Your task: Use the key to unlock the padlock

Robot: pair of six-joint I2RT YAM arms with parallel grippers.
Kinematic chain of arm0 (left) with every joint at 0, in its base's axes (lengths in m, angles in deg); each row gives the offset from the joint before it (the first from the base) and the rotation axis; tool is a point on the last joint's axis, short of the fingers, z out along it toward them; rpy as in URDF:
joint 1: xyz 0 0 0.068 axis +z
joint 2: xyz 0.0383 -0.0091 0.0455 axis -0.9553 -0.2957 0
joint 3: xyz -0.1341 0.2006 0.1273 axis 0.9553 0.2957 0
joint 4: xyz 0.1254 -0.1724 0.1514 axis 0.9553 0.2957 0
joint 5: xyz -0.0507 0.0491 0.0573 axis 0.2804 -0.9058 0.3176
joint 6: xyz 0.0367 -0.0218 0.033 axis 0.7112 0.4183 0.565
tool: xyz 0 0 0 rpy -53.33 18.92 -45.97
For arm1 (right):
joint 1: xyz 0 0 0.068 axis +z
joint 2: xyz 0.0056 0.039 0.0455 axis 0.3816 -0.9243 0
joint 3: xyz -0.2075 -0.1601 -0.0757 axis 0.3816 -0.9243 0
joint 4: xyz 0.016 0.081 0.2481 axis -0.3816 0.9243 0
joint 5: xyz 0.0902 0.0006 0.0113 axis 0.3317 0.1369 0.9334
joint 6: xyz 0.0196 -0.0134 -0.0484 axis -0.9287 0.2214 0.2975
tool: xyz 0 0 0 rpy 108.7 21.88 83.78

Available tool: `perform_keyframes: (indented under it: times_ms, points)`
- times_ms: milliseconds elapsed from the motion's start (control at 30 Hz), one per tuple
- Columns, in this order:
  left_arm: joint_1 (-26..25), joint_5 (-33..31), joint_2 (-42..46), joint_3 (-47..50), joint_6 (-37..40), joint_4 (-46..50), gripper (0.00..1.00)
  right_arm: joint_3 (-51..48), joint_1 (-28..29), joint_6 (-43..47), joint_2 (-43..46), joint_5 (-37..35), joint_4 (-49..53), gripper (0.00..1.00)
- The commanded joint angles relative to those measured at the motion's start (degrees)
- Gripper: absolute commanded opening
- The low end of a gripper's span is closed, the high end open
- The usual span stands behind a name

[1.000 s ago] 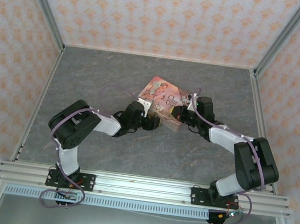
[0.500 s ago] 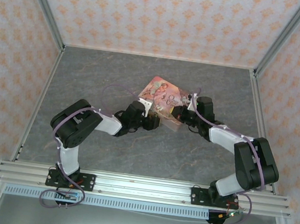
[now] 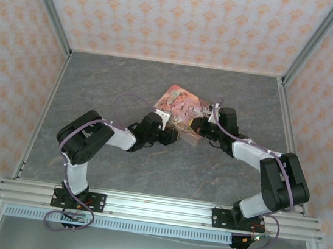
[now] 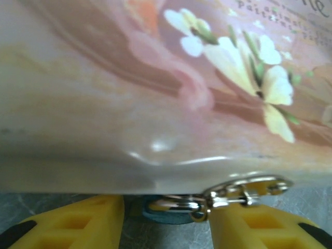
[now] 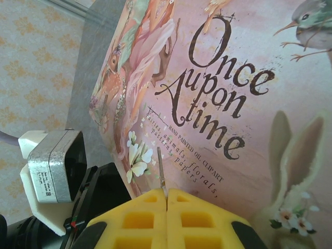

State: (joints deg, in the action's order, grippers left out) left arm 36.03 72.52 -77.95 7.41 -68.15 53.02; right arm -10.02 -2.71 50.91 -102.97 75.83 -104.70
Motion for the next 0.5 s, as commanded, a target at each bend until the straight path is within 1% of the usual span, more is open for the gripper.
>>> perform_keyframes:
  times_ms: [0, 133, 467]
  points:
    - [-0.7, 0.5, 0.2, -1.8, 1.3, -1.0, 0.44, -0.6, 0.1, 0.8, -0.8, -0.4, 3.5, 0.00]
    - [-0.8, 0.1, 0.5, -1.6, 1.3, -1.0, 0.41, -0.6, 0.1, 0.8, -0.6, -0.4, 3.5, 0.00]
    - [-0.8, -0.7, 0.7, -1.5, 0.7, -1.0, 0.31, -0.8, 0.1, 0.7, -0.2, -0.5, 3.5, 0.00]
